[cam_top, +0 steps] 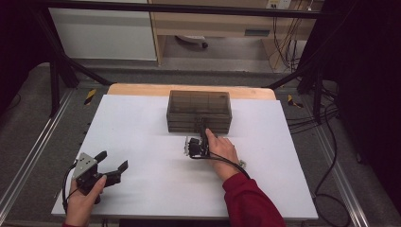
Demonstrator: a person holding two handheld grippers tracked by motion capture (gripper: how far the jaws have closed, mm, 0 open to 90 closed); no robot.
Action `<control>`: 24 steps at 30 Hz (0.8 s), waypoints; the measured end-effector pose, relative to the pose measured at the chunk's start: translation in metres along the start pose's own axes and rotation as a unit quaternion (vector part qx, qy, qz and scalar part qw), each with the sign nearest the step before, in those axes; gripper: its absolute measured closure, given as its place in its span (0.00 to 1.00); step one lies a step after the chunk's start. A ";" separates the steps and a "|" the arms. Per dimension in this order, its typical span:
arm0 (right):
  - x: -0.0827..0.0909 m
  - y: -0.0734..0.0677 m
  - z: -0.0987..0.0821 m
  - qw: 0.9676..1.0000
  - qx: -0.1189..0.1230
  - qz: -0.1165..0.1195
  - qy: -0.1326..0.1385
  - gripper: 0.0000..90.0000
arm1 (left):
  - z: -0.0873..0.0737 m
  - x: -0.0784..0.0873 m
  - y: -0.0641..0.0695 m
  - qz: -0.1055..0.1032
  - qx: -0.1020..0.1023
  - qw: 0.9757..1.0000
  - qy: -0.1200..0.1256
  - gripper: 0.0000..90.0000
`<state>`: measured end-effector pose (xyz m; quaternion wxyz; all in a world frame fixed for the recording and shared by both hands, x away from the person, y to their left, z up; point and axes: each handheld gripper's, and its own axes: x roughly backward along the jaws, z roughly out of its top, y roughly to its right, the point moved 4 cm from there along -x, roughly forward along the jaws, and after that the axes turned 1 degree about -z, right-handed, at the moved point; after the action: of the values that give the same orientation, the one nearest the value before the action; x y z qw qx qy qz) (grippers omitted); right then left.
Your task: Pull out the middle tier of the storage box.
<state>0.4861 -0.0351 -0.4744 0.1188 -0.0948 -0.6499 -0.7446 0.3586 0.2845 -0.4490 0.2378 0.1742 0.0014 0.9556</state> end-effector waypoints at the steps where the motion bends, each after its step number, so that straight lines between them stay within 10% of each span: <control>1: -0.001 0.000 0.000 1.000 0.002 0.000 -0.001 0.79 | 0.000 0.000 0.000 0.000 0.000 1.000 0.000 0.09; 24: -0.004 -0.001 0.008 0.999 0.036 -0.015 0.006 0.87 | -0.001 0.000 0.000 0.000 -0.003 1.000 -0.003 0.09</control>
<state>0.4896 -0.0272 -0.4755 0.1149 -0.0756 -0.6771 -0.7229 0.3587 0.2842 -0.4496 0.2383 0.1762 -0.0019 0.9551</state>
